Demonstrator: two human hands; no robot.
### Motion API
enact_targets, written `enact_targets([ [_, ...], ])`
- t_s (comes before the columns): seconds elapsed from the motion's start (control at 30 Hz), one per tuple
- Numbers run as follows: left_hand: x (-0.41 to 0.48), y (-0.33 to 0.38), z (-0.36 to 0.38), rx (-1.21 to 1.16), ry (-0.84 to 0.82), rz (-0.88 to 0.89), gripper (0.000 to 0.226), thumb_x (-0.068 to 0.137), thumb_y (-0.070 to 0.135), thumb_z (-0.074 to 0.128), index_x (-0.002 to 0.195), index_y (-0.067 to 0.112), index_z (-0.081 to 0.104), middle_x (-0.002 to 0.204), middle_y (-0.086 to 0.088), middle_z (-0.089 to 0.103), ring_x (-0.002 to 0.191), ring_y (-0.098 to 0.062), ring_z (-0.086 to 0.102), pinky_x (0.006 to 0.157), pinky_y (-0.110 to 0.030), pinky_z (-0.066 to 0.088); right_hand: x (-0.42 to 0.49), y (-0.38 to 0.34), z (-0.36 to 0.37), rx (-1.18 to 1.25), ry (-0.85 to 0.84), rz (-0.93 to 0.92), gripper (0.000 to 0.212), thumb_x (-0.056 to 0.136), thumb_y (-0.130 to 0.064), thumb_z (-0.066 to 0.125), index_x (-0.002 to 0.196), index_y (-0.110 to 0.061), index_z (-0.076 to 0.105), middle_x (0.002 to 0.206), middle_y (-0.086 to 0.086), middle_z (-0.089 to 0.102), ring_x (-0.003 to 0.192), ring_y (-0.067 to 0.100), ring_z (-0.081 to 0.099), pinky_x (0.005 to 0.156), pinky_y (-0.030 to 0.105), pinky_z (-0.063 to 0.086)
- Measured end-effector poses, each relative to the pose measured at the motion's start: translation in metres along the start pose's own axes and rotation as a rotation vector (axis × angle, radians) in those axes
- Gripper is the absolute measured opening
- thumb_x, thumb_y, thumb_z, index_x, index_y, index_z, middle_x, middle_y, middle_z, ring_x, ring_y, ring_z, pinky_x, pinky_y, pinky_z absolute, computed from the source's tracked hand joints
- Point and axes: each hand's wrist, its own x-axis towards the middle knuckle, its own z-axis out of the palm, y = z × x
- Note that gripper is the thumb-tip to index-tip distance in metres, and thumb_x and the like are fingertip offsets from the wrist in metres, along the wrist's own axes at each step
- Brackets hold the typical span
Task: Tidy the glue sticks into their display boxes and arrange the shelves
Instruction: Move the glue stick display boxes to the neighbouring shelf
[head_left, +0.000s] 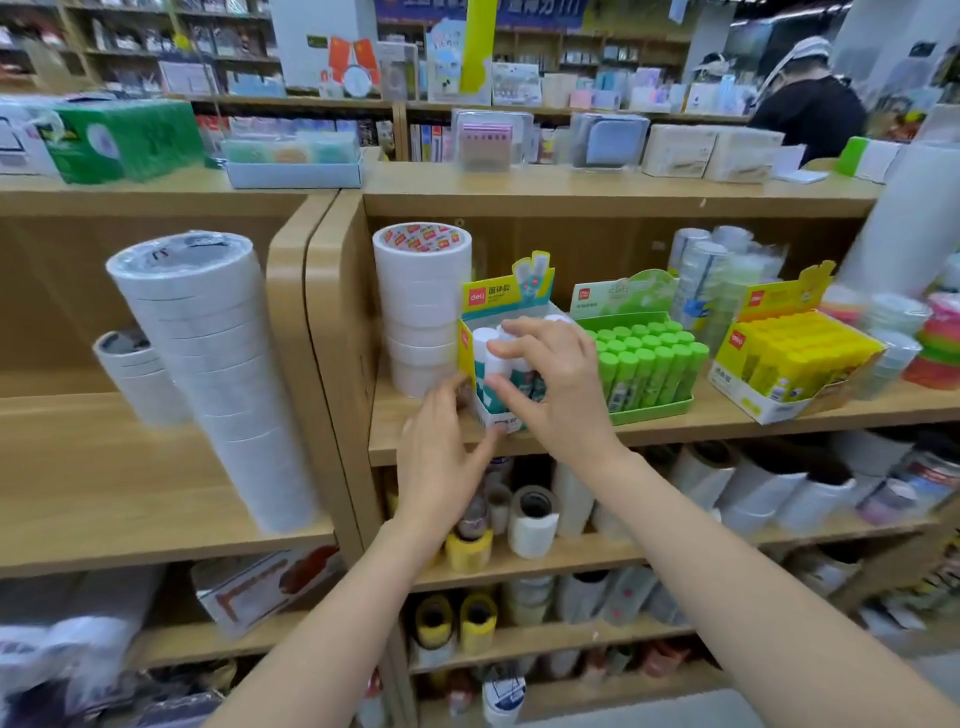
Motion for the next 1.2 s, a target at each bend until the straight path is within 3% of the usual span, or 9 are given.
enact_targets([
  [0.27,0.001,-0.001,-0.002,0.007,-0.042,0.023,0.059,0.088,0.042,0.067,0.138,0.018,0.045,0.129,0.002,0.058,0.116,-0.014,0.056,0.094,-0.042,0.051,0.000,-0.003,-0.005,-0.091,-0.070,-0.006,0.033,0.090,-0.035,0.060,0.120,-0.022,0.066,0.127,0.002,0.062,0.122,0.018,0.053,0.109,0.042,0.031],
  [0.53,0.008,-0.001,0.001,0.016,-0.058,0.082,0.054,0.093,0.032,0.062,0.142,0.018,0.045,0.133,0.001,0.060,0.116,-0.016,0.058,0.092,-0.041,0.052,-0.008,-0.003,-0.005,-0.294,-0.101,-0.071,0.061,0.079,-0.024,0.075,0.137,-0.018,0.055,0.136,0.009,0.056,0.126,0.027,0.050,0.105,0.039,0.029],
  [0.73,0.006,0.002,0.010,0.088,0.013,0.074,0.047,0.093,0.027,0.061,0.137,0.016,0.049,0.125,-0.001,0.062,0.113,-0.018,0.059,0.088,-0.041,0.052,0.000,0.008,-0.012,-0.101,-0.225,-0.095,0.061,0.087,-0.026,0.066,0.144,-0.016,0.047,0.150,0.011,0.045,0.143,0.028,0.035,0.120,0.039,0.012],
  [0.8,0.003,0.007,0.014,0.151,0.055,0.034,0.049,0.092,0.024,0.063,0.137,0.014,0.047,0.125,-0.005,0.061,0.114,-0.022,0.058,0.090,-0.045,0.050,-0.003,0.013,-0.021,-0.024,-0.189,-0.049,0.057,0.089,-0.024,0.063,0.144,-0.017,0.048,0.153,0.010,0.040,0.146,0.026,0.028,0.122,0.039,0.005],
  [0.97,-0.016,0.044,0.030,0.230,0.195,-0.086,0.069,0.088,0.018,0.066,0.147,0.007,0.032,0.147,-0.015,0.037,0.136,-0.028,0.036,0.111,-0.045,0.035,-0.026,0.037,-0.053,-0.072,-0.060,0.066,0.052,0.090,-0.026,0.059,0.141,-0.021,0.049,0.158,0.007,0.031,0.149,0.024,0.019,0.122,0.048,0.005],
  [1.07,-0.024,0.061,0.043,0.271,0.189,-0.113,0.086,0.086,0.019,0.068,0.153,0.004,0.017,0.155,-0.019,0.019,0.143,-0.032,0.024,0.115,-0.048,0.032,-0.036,0.055,-0.065,-0.189,-0.138,0.127,0.056,0.092,-0.033,0.060,0.145,-0.026,0.044,0.161,0.008,0.021,0.151,0.028,0.008,0.121,0.053,0.000],
  [1.2,-0.027,0.072,0.055,0.133,0.127,-0.200,0.098,0.091,0.021,0.065,0.156,0.018,-0.008,0.162,-0.009,0.012,0.147,-0.023,0.018,0.119,-0.040,0.025,-0.038,0.070,-0.071,-0.288,-0.307,0.110,0.063,0.092,-0.037,0.060,0.150,-0.032,0.033,0.158,0.006,0.029,0.149,0.030,0.015,0.119,0.051,-0.006],
])
